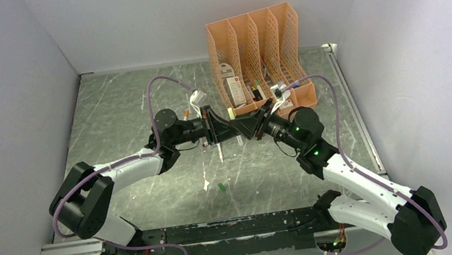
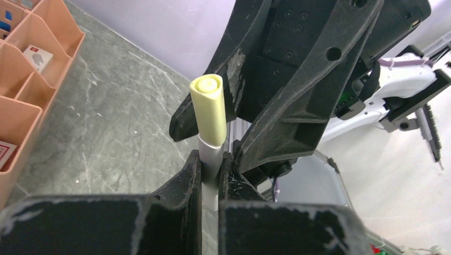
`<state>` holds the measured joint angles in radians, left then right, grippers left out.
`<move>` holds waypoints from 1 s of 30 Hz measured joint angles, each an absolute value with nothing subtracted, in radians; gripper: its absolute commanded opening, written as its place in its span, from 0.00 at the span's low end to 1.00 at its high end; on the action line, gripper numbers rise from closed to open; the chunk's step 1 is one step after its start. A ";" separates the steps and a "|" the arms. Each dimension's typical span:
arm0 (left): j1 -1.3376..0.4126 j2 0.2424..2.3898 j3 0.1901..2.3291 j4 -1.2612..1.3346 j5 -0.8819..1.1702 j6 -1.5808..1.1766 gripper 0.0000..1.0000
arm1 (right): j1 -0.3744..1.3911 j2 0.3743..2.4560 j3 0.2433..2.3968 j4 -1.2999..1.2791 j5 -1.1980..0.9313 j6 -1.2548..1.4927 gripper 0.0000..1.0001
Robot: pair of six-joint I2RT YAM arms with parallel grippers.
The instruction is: Insert the pens into the pen caps
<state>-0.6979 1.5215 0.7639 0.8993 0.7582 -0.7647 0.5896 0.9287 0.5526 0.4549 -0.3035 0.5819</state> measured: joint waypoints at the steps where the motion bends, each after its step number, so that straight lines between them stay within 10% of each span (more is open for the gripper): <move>1: -0.698 1.519 0.769 0.891 0.756 -0.753 0.07 | 0.586 0.922 0.553 0.450 -0.301 0.580 0.45; 30: -0.691 1.444 0.877 0.567 1.069 -0.343 0.07 | 0.407 0.888 0.649 0.481 -0.701 0.690 0.45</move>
